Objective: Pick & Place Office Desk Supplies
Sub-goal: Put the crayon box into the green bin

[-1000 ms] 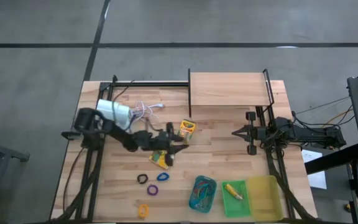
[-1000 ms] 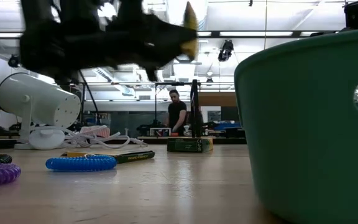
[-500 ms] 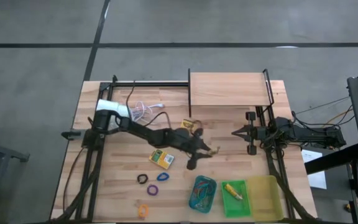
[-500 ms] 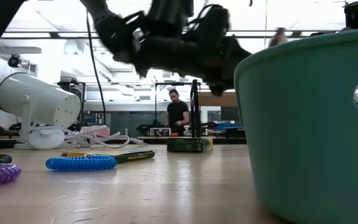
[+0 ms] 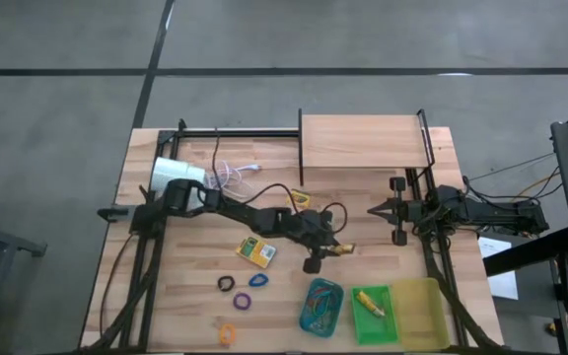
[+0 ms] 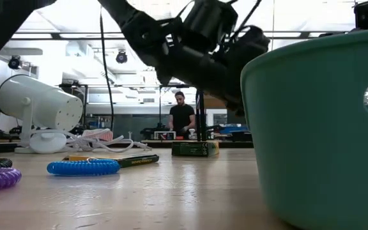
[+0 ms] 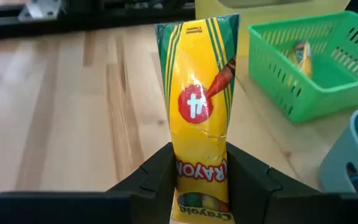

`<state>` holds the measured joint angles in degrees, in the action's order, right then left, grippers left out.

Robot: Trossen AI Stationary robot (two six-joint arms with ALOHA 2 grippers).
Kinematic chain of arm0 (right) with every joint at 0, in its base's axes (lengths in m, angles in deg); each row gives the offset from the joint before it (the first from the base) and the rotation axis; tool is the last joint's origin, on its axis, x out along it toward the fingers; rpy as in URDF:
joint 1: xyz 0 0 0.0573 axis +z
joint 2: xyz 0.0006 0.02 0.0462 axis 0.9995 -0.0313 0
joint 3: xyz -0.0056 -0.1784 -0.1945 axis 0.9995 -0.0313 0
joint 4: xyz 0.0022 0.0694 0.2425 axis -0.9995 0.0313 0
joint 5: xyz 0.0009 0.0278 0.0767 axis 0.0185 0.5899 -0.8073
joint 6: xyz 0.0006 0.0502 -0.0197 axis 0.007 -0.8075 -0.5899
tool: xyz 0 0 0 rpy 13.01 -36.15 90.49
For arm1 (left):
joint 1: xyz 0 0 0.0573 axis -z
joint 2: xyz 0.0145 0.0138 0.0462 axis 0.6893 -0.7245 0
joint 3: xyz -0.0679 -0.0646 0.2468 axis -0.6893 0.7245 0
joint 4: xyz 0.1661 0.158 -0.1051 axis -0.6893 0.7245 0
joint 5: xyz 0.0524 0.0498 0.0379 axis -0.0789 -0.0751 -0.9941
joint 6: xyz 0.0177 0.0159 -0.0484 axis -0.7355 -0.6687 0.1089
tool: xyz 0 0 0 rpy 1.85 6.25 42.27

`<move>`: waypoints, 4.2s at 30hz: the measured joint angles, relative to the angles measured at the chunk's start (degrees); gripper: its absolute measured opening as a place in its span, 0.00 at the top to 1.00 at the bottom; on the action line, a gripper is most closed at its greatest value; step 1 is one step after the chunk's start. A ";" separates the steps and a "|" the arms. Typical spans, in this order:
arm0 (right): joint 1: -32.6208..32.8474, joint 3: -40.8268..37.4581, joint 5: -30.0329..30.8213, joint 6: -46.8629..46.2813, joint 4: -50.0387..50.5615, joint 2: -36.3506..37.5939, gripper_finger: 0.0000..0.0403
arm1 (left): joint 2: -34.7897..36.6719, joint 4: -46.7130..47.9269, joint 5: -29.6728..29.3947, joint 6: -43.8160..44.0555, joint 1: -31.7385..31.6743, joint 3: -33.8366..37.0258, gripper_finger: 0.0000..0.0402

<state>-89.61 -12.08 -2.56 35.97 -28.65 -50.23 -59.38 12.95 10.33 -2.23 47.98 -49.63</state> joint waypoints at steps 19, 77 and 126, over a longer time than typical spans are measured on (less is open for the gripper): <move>0.01 -0.01 0.01 0.01 0.04 0.00 0.98 | -1.98 8.24 -0.45 3.15 -1.22 -1.41 0.69; 0.01 -0.01 0.00 0.00 0.04 0.04 0.98 | 47.40 -17.03 -1.87 -1.91 0.87 47.27 0.46; 0.02 -0.01 0.01 0.02 0.04 0.02 0.98 | 84.22 -25.38 -6.08 1.47 0.90 77.86 0.46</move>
<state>-89.59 -12.09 -2.56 35.99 -28.60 -50.22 24.84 -12.42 4.25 -0.75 48.87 28.23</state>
